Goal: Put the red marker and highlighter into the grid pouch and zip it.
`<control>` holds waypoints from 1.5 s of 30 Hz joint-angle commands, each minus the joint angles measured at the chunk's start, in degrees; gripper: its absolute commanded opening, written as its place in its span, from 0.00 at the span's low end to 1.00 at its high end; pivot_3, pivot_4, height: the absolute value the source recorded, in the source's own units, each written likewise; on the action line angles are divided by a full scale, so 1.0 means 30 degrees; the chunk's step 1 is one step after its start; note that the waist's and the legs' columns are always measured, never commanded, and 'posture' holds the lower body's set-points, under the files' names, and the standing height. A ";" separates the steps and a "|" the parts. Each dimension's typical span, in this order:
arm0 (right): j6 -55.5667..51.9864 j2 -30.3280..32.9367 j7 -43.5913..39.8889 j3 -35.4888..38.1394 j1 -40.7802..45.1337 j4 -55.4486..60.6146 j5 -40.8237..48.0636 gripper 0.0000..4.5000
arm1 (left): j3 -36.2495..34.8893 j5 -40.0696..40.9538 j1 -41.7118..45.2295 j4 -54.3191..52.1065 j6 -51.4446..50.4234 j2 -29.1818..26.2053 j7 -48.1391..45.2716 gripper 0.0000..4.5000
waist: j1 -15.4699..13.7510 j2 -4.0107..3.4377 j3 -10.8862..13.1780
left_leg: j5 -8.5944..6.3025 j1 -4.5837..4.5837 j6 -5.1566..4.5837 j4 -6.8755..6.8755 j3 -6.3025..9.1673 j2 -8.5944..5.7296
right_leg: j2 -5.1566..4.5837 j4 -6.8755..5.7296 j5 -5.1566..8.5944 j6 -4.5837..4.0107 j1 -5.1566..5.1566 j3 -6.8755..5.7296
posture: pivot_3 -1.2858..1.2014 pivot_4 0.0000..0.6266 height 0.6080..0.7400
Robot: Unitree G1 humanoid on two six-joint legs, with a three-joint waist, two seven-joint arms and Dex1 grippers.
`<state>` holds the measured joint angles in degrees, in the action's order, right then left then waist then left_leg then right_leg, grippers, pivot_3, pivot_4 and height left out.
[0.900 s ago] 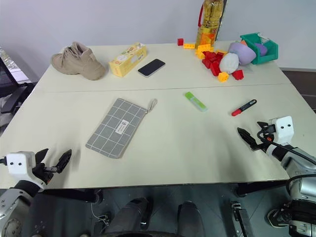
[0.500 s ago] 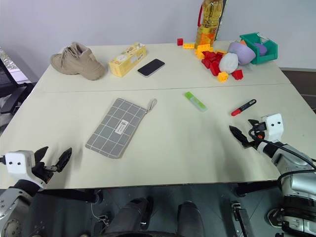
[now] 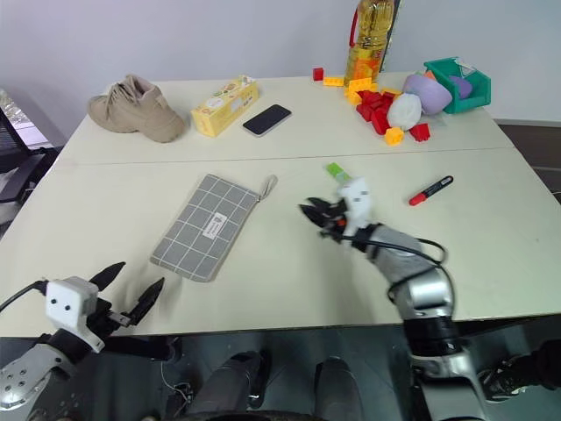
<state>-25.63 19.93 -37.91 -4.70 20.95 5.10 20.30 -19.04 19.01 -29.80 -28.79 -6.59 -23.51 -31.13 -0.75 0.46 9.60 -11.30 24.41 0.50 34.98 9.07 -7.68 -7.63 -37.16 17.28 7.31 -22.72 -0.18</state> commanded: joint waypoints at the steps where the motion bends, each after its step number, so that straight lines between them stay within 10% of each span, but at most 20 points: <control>1: 0.0055 -0.1239 0.0642 -0.1835 0.1072 0.0134 -0.1181 0.01 | 0.0227 -0.1406 -0.0352 -0.0391 0.1269 -0.0548 -0.0262 1.00 | -0.0015 0.0002 0.0000 | -0.0002 0.0000 -0.0002 0.0001 0.0005 -0.0011 | 0.0000 0.0004 -0.0001 0.0002 0.0004 -0.0002 | 0.52 0.24 1.00; 16: -0.1388 -0.7848 0.4617 -0.4329 0.7034 -1.0041 -0.5248 0.01 | 0.1378 -0.5667 -0.1090 0.0527 0.4563 -0.1656 -0.0429 1.00 | 0.0504 -0.0014 0.0005 | 0.0035 -0.0023 0.0076 -0.0098 0.0011 0.0037 | 0.0136 -0.0038 -0.0081 -0.0009 -0.0079 0.0021 | 0.52 0.24 1.00; 36: -0.2292 -0.9086 0.4499 -0.3891 0.6001 -0.8644 -0.5068 0.01 | 0.5138 -1.2752 0.5384 0.4786 0.6462 -0.2797 0.2398 1.00 | 0.0599 -0.0094 -0.0054 | 0.0113 -0.0219 0.0224 -0.0323 0.0003 0.0170 | 0.0257 -0.0125 -0.0121 -0.0050 -0.0082 0.0068 | 0.52 0.24 1.00; 40: -0.2205 -0.9108 0.4646 -0.3803 0.5908 -0.8428 -0.5069 0.00 | 0.5395 -1.1754 0.5920 0.5044 0.7017 -0.2746 0.2153 0.70 | 0.0607 -0.0092 -0.0056 | 0.0117 -0.0223 0.0229 -0.0328 0.0006 0.0172 | 0.0260 -0.0129 -0.0122 -0.0050 -0.0080 0.0068 | 0.52 0.24 1.00; 45: -0.2371 -0.9007 0.4589 -0.3604 0.5940 -0.8313 -0.4934 0.00 | 0.5407 -1.1013 0.6023 0.5184 0.7047 -0.2898 0.1799 0.10 | 0.0606 -0.0094 -0.0056 | 0.0119 -0.0222 0.0233 -0.0340 0.0006 0.0180 | 0.0265 -0.0133 -0.0122 -0.0050 -0.0093 0.0072 | 0.52 0.24 1.00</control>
<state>-32.36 -6.50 -23.99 -15.47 38.67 -21.70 5.29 -2.93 -15.55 -11.85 -13.03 13.97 -31.80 -25.09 1.07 0.18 9.44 -10.95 23.74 1.20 33.96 9.08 -7.13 -6.84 -37.56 16.92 7.15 -22.99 0.04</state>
